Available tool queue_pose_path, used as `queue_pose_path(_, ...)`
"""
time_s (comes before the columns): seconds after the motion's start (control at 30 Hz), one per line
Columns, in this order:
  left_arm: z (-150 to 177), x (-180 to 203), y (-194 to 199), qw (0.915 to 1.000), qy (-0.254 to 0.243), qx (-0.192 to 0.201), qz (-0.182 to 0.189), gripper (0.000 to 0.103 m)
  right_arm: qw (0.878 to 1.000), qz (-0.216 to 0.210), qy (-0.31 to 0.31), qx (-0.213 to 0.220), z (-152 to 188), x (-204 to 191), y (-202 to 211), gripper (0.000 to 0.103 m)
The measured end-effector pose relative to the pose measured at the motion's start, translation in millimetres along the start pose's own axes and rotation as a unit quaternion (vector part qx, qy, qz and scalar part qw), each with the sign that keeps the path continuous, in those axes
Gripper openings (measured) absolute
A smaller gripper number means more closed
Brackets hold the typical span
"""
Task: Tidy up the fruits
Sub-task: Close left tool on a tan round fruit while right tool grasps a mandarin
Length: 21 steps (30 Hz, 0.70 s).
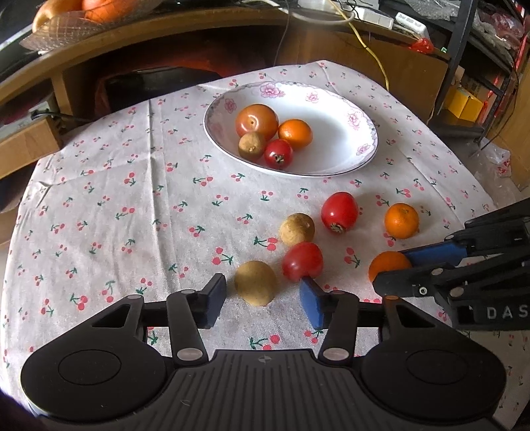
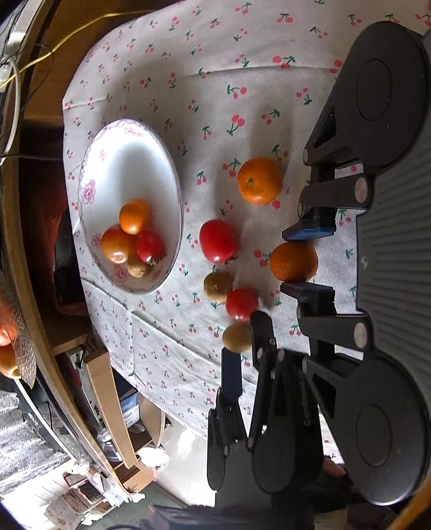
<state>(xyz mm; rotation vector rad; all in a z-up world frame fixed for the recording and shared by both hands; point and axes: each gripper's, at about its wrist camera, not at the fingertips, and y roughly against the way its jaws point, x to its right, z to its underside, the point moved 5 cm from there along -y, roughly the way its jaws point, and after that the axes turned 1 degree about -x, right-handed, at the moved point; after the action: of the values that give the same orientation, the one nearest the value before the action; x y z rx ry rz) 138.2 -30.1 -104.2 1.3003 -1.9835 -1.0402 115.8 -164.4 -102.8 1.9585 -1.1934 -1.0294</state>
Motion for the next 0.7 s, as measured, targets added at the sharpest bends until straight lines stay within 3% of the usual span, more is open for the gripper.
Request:
queue_pose_path(0.17,0,2,3,1.0000,-0.001,0.002,0.004,0.035,1.000,0.003,0.010,-0.002,1,-3,-1,0.028)
queue_pose_path(0.7,21,24,26,0.9993,-0.027,-0.020,0.015,0.035,0.998,0.014,0.056,-0.009,9,-18,-3,0.028)
